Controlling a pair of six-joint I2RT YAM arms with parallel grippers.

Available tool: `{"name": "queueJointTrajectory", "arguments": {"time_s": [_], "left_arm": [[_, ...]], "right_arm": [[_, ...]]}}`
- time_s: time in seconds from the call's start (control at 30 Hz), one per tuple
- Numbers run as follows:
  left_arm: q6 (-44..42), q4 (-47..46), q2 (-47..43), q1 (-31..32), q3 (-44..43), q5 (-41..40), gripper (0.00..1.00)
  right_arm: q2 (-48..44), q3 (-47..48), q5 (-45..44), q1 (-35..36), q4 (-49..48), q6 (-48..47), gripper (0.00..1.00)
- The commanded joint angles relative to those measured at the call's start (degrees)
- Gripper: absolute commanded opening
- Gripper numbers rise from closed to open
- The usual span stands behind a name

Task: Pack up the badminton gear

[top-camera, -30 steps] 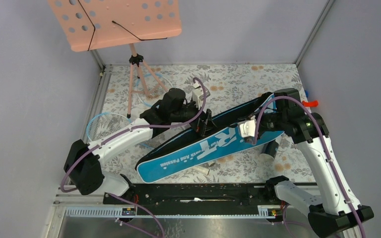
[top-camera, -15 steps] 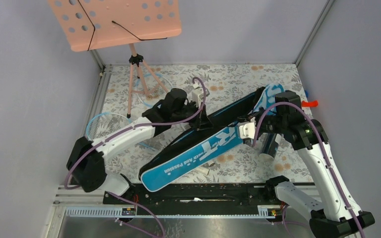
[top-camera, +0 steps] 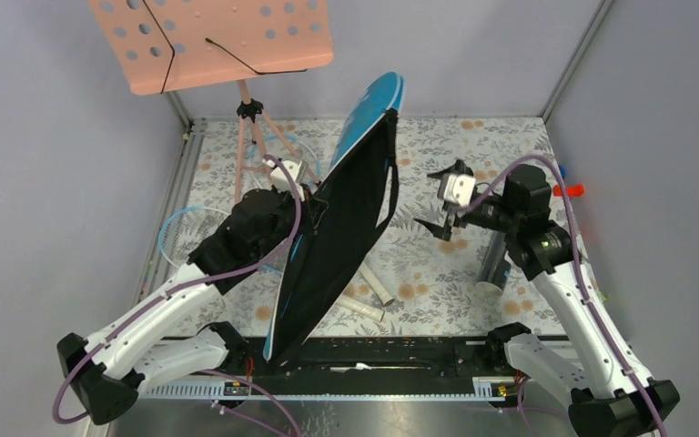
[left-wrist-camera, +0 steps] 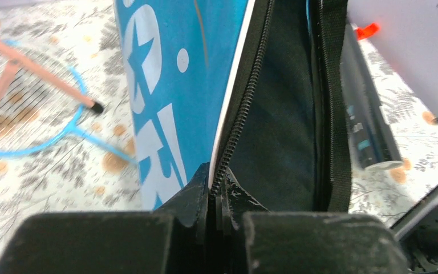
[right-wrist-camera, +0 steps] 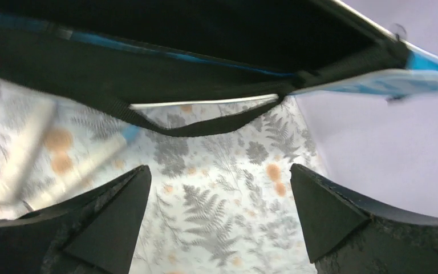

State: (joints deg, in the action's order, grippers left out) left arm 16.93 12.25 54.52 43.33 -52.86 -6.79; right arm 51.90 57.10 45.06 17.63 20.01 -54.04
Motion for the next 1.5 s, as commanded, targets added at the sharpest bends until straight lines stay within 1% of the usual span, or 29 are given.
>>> {"name": "queueJointTrajectory", "arguments": {"time_s": [0.0, 0.03, 0.1, 0.13, 0.23, 0.27, 0.3, 0.37, 0.4, 0.43, 0.47, 0.5, 0.53, 0.57, 0.6, 0.7, 0.8, 0.83, 0.9, 1.07, 1.2, 1.27, 1.37, 1.43, 1.47], "left_arm": [[2.29, 1.28, -5.3, 0.0, 1.43, -10.09, 0.0], [3.51, 2.34, -6.36, 0.0, 1.77, -13.31, 0.0], [5.62, 4.31, -8.4, 0.0, 2.53, -17.79, 0.0], [6.55, 5.06, -9.45, 0.0, 2.99, -19.95, 0.0], [8.65, 8.49, -12.05, -0.01, 3.3, -26.19, 0.0], [9.21, 9.76, -13.15, -0.01, 3.29, -27.84, 0.0], [9.83, 10.99, -14.07, 0.0, 3.29, -29.36, 0.0], [11.39, 13.44, -15.92, -0.02, 3.25, -31.43, 0.0], [11.72, 14.26, -16.86, -0.03, 3.35, -31.95, 0.0], [11.98, 15.26, -17.61, 0.0, 3.45, -32.48, 0.0], [12.3, 16.08, -18.33, -0.03, 3.53, -33.08, 0.0], [12.51, 16.85, -18.92, -0.05, 3.62, -33.72, 0.0], [12.91, 17.57, -19.39, -0.01, 3.71, -34.45, 0.0], [13.28, 18.4, -19.79, -0.04, 3.65, -35.11, 0.0], [13.71, 19.09, -20.0, -0.02, 3.6, -35.86, 0.0], [14.65, 21.11, -20.65, -0.07, 3.19, -37.29, 0.0], [15.26, 22.6, -21.22, -0.02, 2.88, -38.78, 0.0], [15.54, 23.16, -21.48, -0.03, 2.79, -39.05, 0.0], [15.93, 24.06, -22.07, -0.01, 2.68, -39.46, 0.0], [16.23, 24.22, -24.48, -0.02, 3.58, -39.75, 0.0], [16.1, 24.15, -25.69, -0.04, 3.9, -39.63, 0.0], [16.12, 24.27, -26.22, -0.03, 4.11, -39.62, 0.0], [16.25, 24.14, -26.89, -0.01, 4.35, -39.87, 0.0], [16.21, 24.14, -27.01, -0.05, 4.4, -39.88, 0.0], [16.18, 24.09, -27.12, -0.01, 4.43, -39.93, 0.0]], "right_arm": [[0.95, -1.48, -8.01, 0.23, -27.58, 54.75, 0.99], [1.84, -1.15, -10.96, 0.24, -27.58, 61.85, 0.99], [3.35, -3.39, -11.93, 0.21, -29.79, 73.09, 0.99], [4.2, -6.05, -9.32, 0.21, -33.9, 78.14, 0.99], [9.47, -16.28, -2.57, 0.24, -58.53, 93.64, 0.99], [11.96, -17.48, -1.51, 0.24, -62.95, 97.74, 0.99], [14.5, -17.17, -0.67, 0.22, -62.83, 98.53, 0.99], [18.43, -14.36, -2.65, 1.93, -53.11, 94.45, 0.99], [19.98, -12.7, -6.64, 3.82, -46.8, 90.35, 0.99], [21.19, -10.22, -13.16, 6.65, -38.38, 86.05, 0.99], [22.83, -7.77, -19.88, 9.41, -32.14, 81.52, 0.99], [24.92, -5.02, -26.43, 12.42, -26.33, 78.59, 0.99], [27.36, -2.69, -31.02, 14.59, -22.12, 77.27, 0.99], [29.96, -0.47, -34.05, 16.12, -19.39, 76.93, 1.0], [32.73, 1.31, -35.75, 17.47, -17.1, 76.7, 0.96], [41.85, 7.21, -40.68, 22.47, -11.49, 74.05, 0.93], [51.25, 16.11, -43.34, 27.15, -3.39, 70.12, 0.92], [54.62, 18.88, -44.11, 28.2, -1.37, 69.31, 0.91], [58.25, 22.34, -46.12, 29.73, 0.53, 67.96, 0.89], [64.71, 28.05, -49.96, 32.74, 4.03, 65.61, 0.82], [68.47, 31.64, -49.86, 34.29, 7.19, 63.87, 0.76], [69.92, 32.58, -50.57, 34.78, 8.52, 63.79, 0.7], [71.47, 33.82, -50.46, 35.08, 11.02, 63.38, 0.57], [71.7, 33.47, -51.45, 35.27, 12.1, 62.88, 0.51], [71.5, 33.01, -51.89, 35.4, 12.3, 62.42, 0.44]]}}
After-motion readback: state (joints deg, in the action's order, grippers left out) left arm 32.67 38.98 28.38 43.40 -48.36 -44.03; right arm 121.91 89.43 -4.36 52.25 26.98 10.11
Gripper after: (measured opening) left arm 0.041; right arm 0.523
